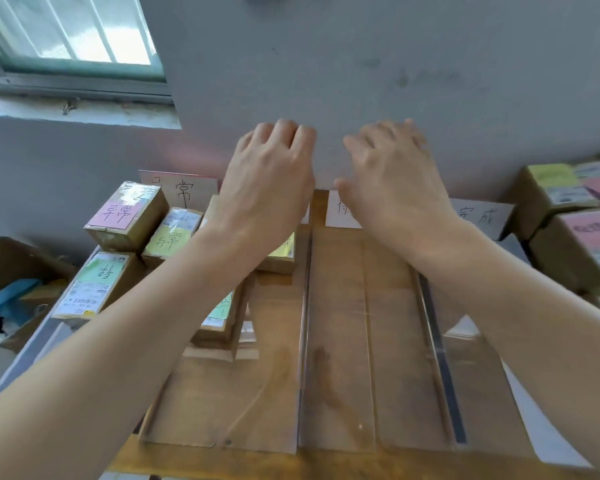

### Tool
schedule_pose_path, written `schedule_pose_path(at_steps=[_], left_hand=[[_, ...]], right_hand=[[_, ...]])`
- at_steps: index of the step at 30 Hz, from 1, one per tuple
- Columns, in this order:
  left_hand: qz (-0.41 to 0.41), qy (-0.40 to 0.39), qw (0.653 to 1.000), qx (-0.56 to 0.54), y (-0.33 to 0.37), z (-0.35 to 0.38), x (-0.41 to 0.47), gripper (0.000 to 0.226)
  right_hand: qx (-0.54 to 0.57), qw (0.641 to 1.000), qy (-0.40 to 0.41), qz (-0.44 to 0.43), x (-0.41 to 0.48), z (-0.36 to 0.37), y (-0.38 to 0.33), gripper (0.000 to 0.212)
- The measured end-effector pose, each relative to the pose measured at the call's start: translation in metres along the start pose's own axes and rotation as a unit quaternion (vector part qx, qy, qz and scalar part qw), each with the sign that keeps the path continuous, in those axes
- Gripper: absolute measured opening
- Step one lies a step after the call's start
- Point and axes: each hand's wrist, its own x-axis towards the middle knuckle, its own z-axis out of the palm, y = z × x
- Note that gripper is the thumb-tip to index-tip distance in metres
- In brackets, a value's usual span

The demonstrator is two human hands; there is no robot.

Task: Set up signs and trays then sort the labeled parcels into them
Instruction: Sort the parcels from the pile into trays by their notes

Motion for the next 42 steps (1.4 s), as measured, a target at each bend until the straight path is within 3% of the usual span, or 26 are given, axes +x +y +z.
schedule_pose_path(at_steps=[6, 12, 22, 29, 42], left_hand=[[0.016, 0.051, 0.998, -0.023, 0.113, -0.028, 0.009, 0.027], [0.007, 0.052, 0.998, -0.025, 0.208, -0.032, 0.009, 0.026], [0.010, 0.062, 0.998, -0.002, 0.258, -0.066, -0.016, 0.023], [-0.004, 0.047, 0.996, -0.078, 0.298, -0.072, -0.052, 0.024], [0.029, -0.029, 0.987, -0.158, 0.428, -0.028, -0.057, 0.029]], right_hand=[[-0.005, 0.999, 0.040, 0.015, -0.063, -0.046, 0.076, 0.031], [-0.010, 0.998, 0.046, 0.035, -0.122, -0.069, 0.143, 0.033], [0.010, 0.998, 0.053, 0.032, -0.185, -0.104, 0.164, 0.034], [-0.016, 0.998, 0.030, 0.046, -0.243, -0.118, 0.168, 0.035], [-0.028, 0.985, -0.036, 0.164, -0.341, -0.114, 0.296, 0.041]])
